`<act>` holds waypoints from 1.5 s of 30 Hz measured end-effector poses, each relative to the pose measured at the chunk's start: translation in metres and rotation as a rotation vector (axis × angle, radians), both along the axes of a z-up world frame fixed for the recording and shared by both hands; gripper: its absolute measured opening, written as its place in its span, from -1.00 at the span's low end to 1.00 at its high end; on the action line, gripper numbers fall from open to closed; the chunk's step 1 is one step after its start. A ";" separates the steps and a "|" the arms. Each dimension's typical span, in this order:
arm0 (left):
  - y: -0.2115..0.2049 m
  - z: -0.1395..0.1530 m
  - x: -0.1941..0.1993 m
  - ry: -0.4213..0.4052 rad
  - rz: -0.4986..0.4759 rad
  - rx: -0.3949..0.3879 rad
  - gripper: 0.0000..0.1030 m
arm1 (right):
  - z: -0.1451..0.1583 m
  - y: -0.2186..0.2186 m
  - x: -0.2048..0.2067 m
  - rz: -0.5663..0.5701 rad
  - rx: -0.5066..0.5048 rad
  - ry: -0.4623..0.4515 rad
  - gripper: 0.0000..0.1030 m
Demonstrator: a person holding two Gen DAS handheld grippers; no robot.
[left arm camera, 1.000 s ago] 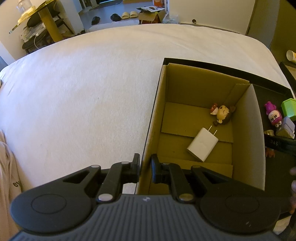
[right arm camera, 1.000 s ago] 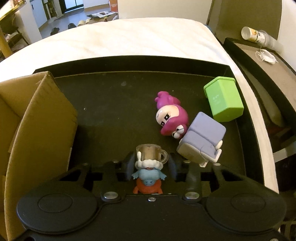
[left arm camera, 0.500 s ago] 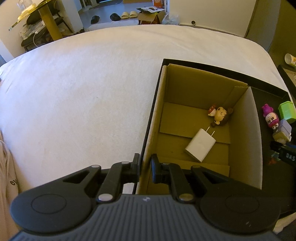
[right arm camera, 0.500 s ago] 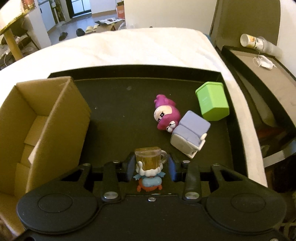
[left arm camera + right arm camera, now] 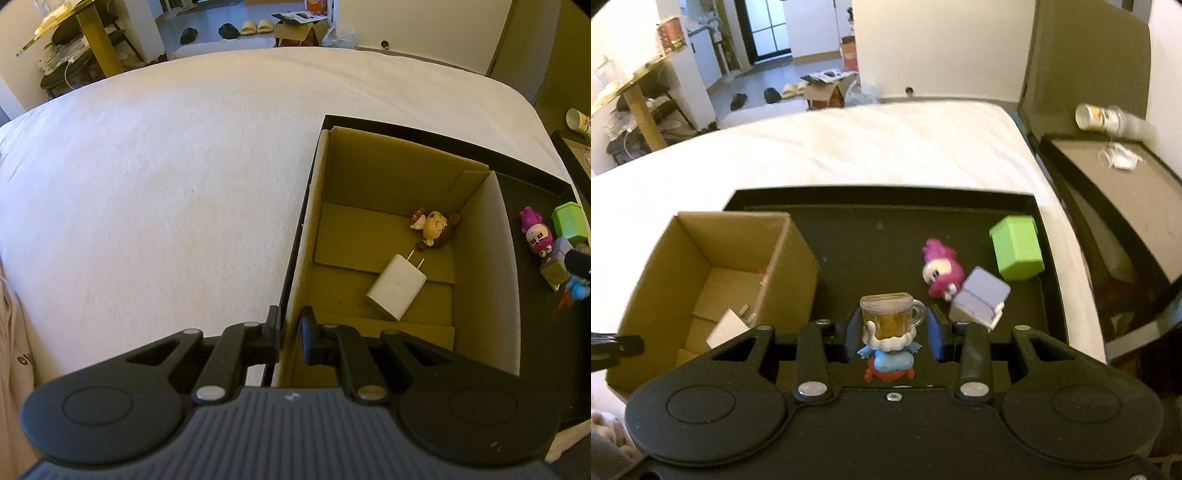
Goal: Organize rigid objects
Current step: 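Lower the right gripper onto the orange figurine wearing a glass cup and grasp it, then carry the cup-wearing figurine over the box with the right gripper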
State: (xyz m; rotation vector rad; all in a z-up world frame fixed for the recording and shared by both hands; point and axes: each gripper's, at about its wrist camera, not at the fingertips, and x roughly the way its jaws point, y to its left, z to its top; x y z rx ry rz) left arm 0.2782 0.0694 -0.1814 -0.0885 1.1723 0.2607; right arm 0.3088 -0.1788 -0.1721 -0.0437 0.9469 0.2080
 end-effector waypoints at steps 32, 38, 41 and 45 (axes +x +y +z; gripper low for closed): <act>0.014 0.003 -0.007 -0.029 0.028 -0.088 -0.82 | 0.039 0.083 -0.005 0.220 0.022 -0.099 -0.28; 0.018 0.002 -0.007 -0.028 0.032 -0.100 -0.82 | 0.037 0.098 -0.008 0.258 0.015 -0.098 -0.28; 0.019 0.002 -0.007 -0.030 0.032 -0.103 -0.82 | 0.035 0.103 -0.007 0.276 0.019 -0.094 -0.28; 0.021 0.001 -0.008 -0.031 0.036 -0.112 -0.81 | 0.032 0.110 -0.006 0.298 0.020 -0.087 -0.28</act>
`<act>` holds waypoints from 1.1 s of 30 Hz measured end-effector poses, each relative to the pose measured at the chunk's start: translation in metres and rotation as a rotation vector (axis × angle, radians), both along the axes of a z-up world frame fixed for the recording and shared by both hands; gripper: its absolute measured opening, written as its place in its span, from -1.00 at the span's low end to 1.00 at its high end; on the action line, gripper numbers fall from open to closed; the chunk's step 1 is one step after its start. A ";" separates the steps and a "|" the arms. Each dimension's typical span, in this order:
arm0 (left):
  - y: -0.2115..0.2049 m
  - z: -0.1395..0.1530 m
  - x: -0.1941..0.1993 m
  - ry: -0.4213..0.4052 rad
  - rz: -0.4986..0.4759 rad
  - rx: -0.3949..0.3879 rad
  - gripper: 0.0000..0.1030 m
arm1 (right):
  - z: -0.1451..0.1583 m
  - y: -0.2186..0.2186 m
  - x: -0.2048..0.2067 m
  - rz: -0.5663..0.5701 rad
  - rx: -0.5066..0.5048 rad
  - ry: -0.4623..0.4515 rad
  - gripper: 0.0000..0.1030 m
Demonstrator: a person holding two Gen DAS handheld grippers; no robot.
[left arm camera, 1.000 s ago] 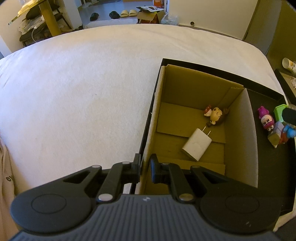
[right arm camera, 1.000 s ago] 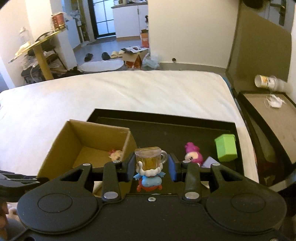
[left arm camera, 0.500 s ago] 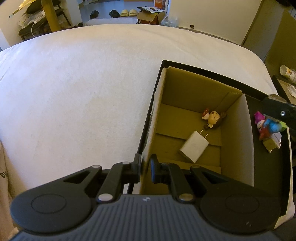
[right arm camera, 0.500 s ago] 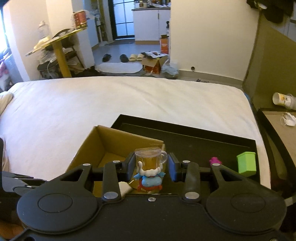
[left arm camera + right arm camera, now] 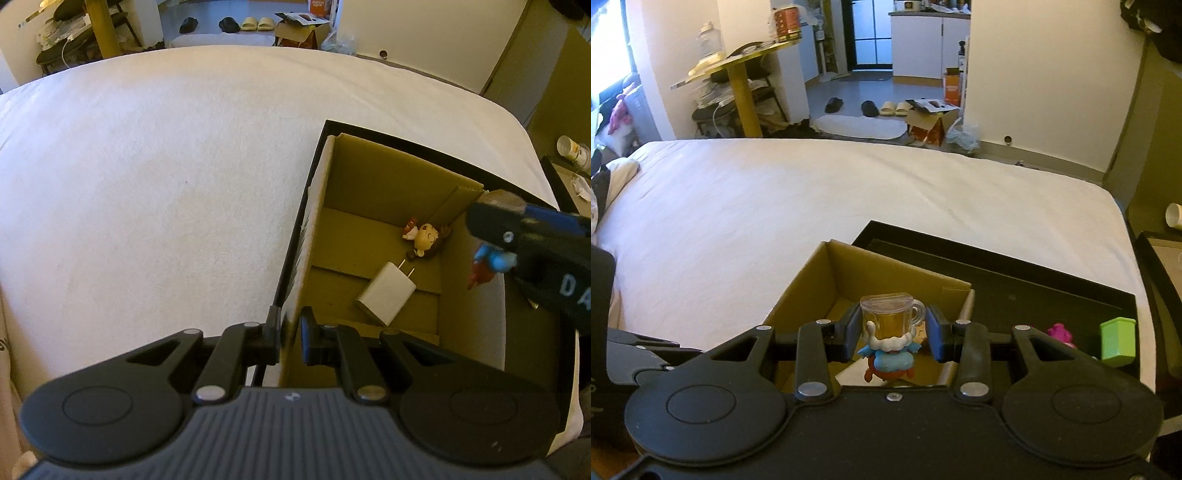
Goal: Organize rigid objects
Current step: 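Carry the cup-wearing figurine over the box with the right gripper, then open the right gripper to drop the figurine into the box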
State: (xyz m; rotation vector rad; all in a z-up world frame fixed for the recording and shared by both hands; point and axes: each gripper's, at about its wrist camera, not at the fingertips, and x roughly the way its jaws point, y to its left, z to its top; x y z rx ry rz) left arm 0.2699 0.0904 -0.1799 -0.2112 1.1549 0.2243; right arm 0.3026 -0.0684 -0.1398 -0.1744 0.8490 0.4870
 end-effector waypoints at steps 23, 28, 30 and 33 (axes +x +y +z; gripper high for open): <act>0.005 0.000 0.000 -0.004 0.004 -0.023 -0.81 | -0.034 0.024 0.010 0.103 -0.018 0.130 -0.28; 0.005 0.000 0.000 -0.004 0.003 -0.022 -0.81 | -0.042 0.028 0.018 0.100 -0.024 0.155 -0.28; 0.005 0.000 0.000 -0.004 0.003 -0.022 -0.81 | -0.043 0.029 0.019 0.103 -0.023 0.161 -0.28; 0.005 0.000 -0.001 -0.004 0.003 -0.023 -0.81 | -0.043 0.028 0.021 0.117 0.004 0.163 -0.24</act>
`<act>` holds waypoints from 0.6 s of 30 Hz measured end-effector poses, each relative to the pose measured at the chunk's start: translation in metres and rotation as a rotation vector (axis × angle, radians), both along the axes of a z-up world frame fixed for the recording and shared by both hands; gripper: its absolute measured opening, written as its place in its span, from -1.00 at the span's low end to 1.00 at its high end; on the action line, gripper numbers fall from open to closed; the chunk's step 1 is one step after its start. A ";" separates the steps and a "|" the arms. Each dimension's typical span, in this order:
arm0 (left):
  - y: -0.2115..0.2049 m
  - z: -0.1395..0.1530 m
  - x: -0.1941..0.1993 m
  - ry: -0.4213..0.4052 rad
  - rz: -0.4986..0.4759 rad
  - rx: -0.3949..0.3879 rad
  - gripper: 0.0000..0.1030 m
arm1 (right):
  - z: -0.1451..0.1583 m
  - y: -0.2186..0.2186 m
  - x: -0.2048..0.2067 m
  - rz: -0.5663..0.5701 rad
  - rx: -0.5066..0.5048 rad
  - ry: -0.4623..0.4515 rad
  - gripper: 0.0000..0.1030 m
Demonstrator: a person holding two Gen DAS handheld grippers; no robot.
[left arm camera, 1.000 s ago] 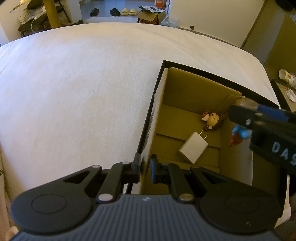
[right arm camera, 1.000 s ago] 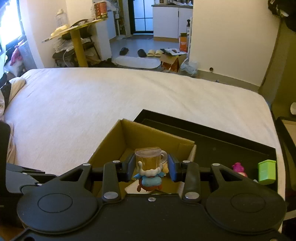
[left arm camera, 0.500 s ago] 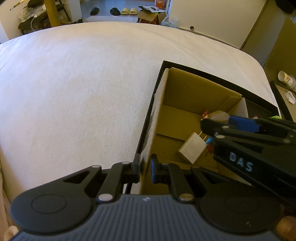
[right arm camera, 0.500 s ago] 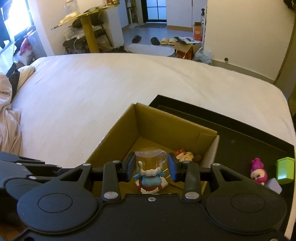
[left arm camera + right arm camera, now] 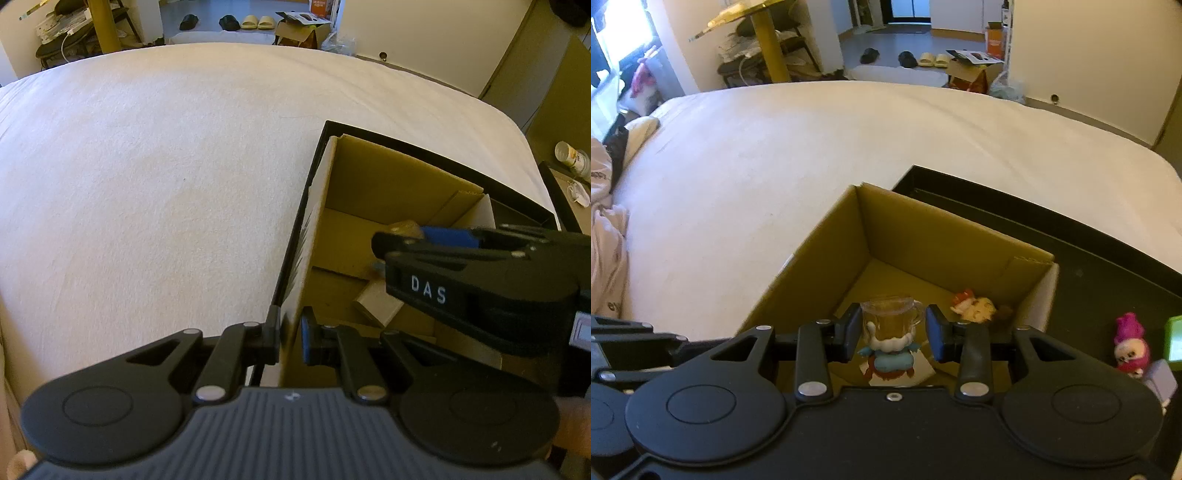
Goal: Organize rigid objects
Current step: 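Open the right gripper to drop the figurine into the box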
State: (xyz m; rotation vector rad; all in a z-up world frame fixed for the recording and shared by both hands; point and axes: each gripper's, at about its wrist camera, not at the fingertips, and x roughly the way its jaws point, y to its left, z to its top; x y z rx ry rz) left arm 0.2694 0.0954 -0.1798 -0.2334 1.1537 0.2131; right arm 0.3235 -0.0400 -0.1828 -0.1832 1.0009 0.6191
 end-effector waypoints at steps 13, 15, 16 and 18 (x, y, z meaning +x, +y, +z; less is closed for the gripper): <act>-0.004 -0.001 0.001 0.004 -0.007 0.012 -0.81 | 0.021 -0.028 -0.012 -0.036 0.051 -0.016 -0.11; -0.004 -0.001 0.001 0.005 -0.008 0.016 -0.81 | 0.025 -0.036 -0.013 -0.047 0.064 -0.015 -0.11; -0.005 -0.001 0.001 0.005 -0.008 0.018 -0.81 | 0.028 -0.040 -0.014 -0.051 0.068 -0.016 -0.11; -0.006 -0.001 0.001 0.007 -0.010 0.022 -0.81 | 0.031 -0.045 -0.015 -0.059 0.073 -0.018 -0.11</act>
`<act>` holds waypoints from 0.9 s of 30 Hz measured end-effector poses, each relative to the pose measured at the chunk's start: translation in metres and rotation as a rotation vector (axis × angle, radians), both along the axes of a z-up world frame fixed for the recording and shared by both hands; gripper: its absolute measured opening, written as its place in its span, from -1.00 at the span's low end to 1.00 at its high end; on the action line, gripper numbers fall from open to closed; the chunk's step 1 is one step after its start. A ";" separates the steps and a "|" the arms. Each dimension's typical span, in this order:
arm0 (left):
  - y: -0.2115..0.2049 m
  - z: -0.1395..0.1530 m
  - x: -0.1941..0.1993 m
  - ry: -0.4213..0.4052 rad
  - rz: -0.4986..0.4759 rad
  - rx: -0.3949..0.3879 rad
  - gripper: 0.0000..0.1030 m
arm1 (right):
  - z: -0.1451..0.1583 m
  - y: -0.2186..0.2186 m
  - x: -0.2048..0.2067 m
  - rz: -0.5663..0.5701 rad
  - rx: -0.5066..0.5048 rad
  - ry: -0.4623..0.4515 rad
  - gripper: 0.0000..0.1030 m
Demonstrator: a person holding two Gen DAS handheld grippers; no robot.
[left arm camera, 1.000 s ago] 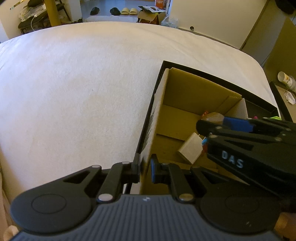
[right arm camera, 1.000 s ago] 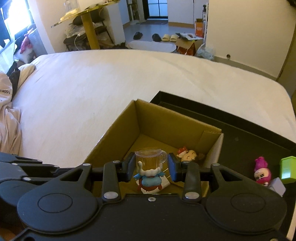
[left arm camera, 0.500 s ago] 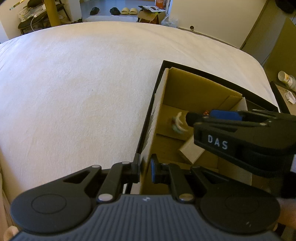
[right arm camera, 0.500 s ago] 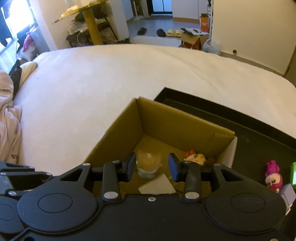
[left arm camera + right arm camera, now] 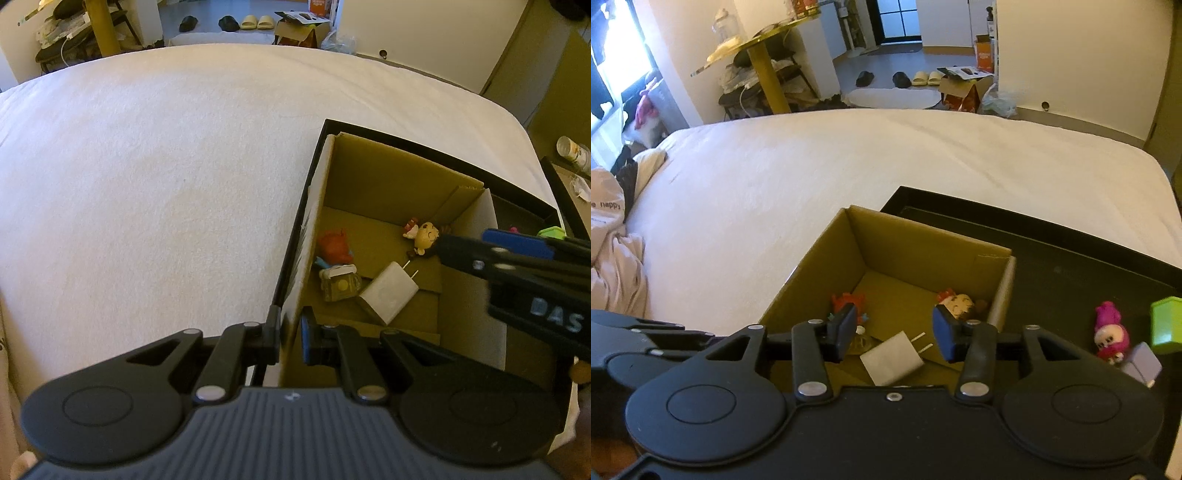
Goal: Organize rigid objects
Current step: 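Open the right gripper to drop the figurine into the box, then move the right gripper back over the tray to the lavender block toy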
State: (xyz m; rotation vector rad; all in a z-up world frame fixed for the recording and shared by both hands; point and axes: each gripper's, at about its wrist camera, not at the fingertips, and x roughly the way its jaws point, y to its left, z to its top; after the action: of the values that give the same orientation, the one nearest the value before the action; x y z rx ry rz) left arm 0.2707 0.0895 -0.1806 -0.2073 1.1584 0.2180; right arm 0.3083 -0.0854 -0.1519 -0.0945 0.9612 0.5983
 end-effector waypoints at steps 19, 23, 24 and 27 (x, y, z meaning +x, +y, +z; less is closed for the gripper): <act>-0.005 -0.001 0.002 0.008 -0.006 0.024 -0.81 | 0.012 -0.036 -0.009 -0.049 0.006 -0.025 -0.03; -0.005 -0.002 0.002 0.009 -0.005 0.028 -0.81 | 0.011 -0.047 -0.009 -0.067 0.003 -0.029 0.01; -0.005 -0.002 0.002 0.010 -0.005 0.030 -0.81 | 0.010 -0.050 -0.009 -0.071 0.002 -0.027 0.01; -0.007 -0.001 0.002 0.012 -0.005 0.037 -0.81 | 0.007 -0.056 -0.009 -0.080 -0.002 -0.024 0.03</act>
State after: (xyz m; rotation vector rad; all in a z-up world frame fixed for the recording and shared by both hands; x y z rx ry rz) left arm 0.2730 0.0822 -0.1819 -0.1710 1.1653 0.2362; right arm 0.2992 -0.1410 -0.1447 -0.0644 0.9378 0.5217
